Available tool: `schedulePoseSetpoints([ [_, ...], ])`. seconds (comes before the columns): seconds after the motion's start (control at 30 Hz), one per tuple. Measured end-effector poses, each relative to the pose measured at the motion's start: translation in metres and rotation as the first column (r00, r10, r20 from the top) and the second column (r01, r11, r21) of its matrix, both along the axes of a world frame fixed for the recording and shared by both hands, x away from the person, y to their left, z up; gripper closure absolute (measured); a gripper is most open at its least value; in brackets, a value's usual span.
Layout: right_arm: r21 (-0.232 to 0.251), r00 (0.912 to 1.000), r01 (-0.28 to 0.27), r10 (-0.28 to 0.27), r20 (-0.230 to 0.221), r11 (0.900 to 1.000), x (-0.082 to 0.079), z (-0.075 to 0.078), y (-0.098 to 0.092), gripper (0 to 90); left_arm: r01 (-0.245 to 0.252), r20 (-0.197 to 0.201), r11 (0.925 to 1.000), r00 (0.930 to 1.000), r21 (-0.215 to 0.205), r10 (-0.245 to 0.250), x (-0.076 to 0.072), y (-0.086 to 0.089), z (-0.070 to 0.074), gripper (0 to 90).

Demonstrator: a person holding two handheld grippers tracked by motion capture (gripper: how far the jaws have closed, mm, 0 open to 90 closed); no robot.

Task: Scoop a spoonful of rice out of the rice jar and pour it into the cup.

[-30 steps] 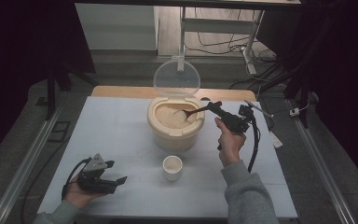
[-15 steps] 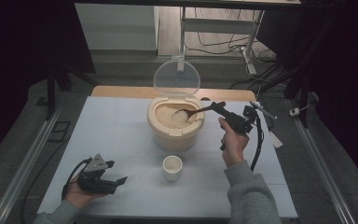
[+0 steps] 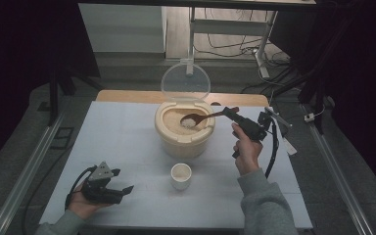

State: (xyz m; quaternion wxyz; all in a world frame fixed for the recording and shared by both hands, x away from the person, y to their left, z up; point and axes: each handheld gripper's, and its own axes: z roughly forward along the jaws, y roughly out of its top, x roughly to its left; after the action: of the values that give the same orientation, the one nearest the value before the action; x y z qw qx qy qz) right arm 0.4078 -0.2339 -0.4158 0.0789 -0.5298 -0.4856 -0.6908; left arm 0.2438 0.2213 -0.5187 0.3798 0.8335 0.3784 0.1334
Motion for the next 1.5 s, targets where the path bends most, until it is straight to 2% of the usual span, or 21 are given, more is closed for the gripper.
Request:
schedulePoseSetpoints([
  [0.13, 0.020, 0.9999, -0.006, 0.006, -0.012, 1.000, 0.000, 0.000, -0.002, 83.0, 0.002, -0.001, 1.0000, 1.0000, 0.001, -0.002, 0.000, 0.000, 0.000, 19.6],
  [0.47, 0.032, 0.9997, -0.022, 0.023, -0.010, 0.999, -0.007, 0.004, -0.004, 82.9, 0.004, -0.001, 1.0000, 1.0000, 0.002, -0.004, 0.000, -0.001, 0.000, 19.6],
  [1.0, 0.063, 0.9950, -0.099, 0.099, -0.009, 0.993, -0.038, 0.011, -0.011, 82.9, 0.004, -0.002, 1.0000, 1.0000, 0.001, -0.004, 0.001, -0.001, 0.000, 19.6],
  [1.2, 0.059, 0.9913, -0.128, 0.130, -0.023, 0.990, -0.049, 0.003, -0.013, 82.9, 0.004, -0.001, 1.0000, 1.0000, 0.000, -0.004, 0.000, -0.001, 0.000, 19.6],
  [1.5, 0.032, 0.9838, -0.158, 0.160, -0.080, 0.987, -0.060, -0.018, -0.014, 82.9, 0.006, -0.003, 1.0000, 1.0000, 0.003, -0.006, 0.001, -0.001, 0.000, 19.6],
])
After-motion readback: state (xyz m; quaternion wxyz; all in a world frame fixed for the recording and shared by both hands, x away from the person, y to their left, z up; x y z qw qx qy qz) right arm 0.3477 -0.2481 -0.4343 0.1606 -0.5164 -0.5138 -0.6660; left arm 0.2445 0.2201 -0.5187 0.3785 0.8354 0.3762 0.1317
